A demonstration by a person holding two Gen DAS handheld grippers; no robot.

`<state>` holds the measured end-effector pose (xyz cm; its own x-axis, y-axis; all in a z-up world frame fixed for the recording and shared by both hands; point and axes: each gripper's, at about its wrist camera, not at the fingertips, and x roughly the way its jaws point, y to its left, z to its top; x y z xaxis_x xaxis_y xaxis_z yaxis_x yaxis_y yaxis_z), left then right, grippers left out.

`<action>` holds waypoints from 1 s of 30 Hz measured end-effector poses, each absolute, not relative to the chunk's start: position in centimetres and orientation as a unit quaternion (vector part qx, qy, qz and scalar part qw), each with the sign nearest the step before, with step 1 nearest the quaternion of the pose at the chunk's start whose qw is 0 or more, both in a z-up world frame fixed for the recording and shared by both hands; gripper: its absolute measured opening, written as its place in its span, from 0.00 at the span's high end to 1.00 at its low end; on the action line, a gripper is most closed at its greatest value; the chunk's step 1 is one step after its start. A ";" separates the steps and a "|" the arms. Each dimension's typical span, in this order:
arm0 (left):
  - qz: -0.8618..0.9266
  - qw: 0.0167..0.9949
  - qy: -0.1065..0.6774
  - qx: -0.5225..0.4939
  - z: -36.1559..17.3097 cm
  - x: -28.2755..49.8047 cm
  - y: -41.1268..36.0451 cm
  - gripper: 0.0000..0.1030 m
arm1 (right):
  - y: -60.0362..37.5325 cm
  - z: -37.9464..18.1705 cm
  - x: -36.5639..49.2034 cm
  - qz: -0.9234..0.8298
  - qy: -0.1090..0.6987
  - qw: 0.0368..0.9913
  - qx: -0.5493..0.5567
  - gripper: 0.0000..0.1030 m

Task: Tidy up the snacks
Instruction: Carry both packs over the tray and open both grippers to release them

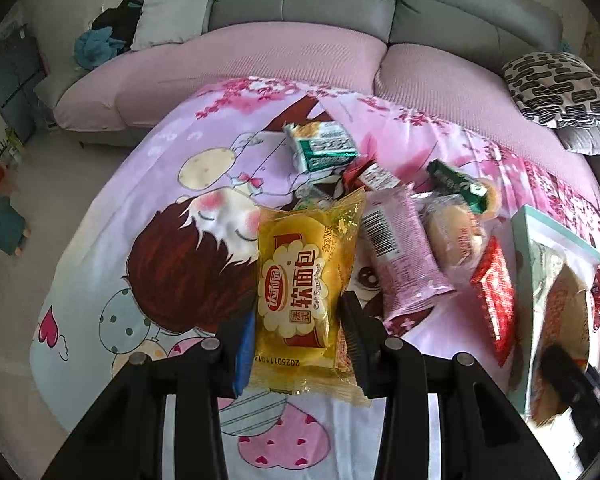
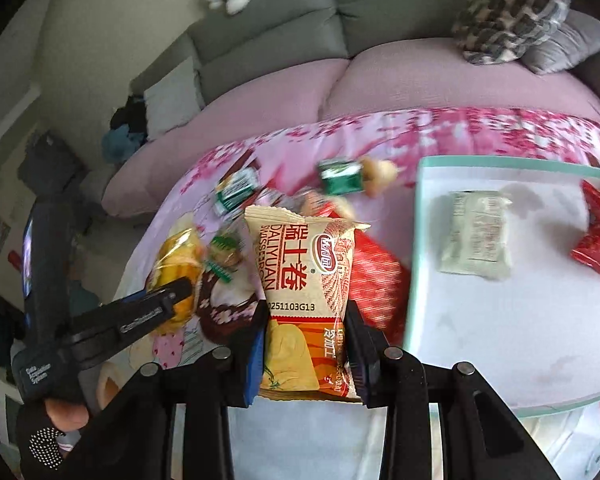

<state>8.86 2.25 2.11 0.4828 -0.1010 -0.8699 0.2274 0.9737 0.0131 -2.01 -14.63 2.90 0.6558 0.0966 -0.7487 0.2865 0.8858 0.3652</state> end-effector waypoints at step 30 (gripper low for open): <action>-0.318 0.808 0.449 0.211 1.0 -2.5 -18.8 0.59 | -35.2 1.8 -17.0 -0.341 0.347 0.800 0.352 0.64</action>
<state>-2.47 -18.82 1.01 0.3945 -0.3242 -0.8598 0.7036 0.7084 0.0557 -16.99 -35.22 1.83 0.5266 -0.3019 -0.7947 0.7899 0.5193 0.3261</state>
